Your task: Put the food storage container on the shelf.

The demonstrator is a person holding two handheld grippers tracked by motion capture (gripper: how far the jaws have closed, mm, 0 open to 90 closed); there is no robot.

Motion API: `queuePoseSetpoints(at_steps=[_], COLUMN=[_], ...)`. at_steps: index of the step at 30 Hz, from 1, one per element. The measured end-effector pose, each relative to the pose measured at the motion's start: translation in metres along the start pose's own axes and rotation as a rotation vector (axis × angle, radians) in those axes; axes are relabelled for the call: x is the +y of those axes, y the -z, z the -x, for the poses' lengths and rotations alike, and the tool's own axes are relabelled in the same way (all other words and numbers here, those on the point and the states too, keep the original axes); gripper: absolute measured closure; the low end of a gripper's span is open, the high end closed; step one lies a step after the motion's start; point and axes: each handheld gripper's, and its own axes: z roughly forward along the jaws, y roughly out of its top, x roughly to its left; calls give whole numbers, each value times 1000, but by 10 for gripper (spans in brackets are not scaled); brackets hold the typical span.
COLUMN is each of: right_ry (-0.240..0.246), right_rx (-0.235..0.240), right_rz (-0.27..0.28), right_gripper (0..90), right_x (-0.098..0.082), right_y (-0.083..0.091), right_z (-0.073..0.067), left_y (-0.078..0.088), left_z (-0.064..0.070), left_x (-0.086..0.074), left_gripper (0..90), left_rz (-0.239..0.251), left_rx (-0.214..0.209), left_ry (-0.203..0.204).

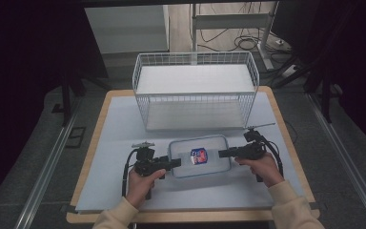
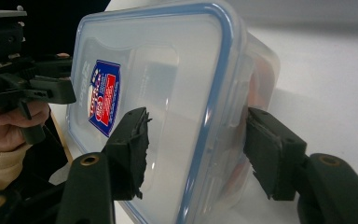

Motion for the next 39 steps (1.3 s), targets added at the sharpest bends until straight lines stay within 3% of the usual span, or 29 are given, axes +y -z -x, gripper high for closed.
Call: queuePoseSetpoints(at_steps=[12,18,21,39], right_ry=[20,38,42,91], right_rx=[-3,-15,-18,-20], right_rz=[24,47,51,130], right_gripper=[456,472,471,473], right_x=[-7,-11,-11,-7], right_y=[7,9,9,20], right_z=[-5,-12,-13,-28], left_y=[5,9,10,22], left_z=[5,12,13,21], left_x=[-3,-3,-3,7], left_gripper=[422,430,429,435], left_rz=[26,52,57,95], left_rx=[5,41,47,38], left_ry=[0,-50,-54,-112])
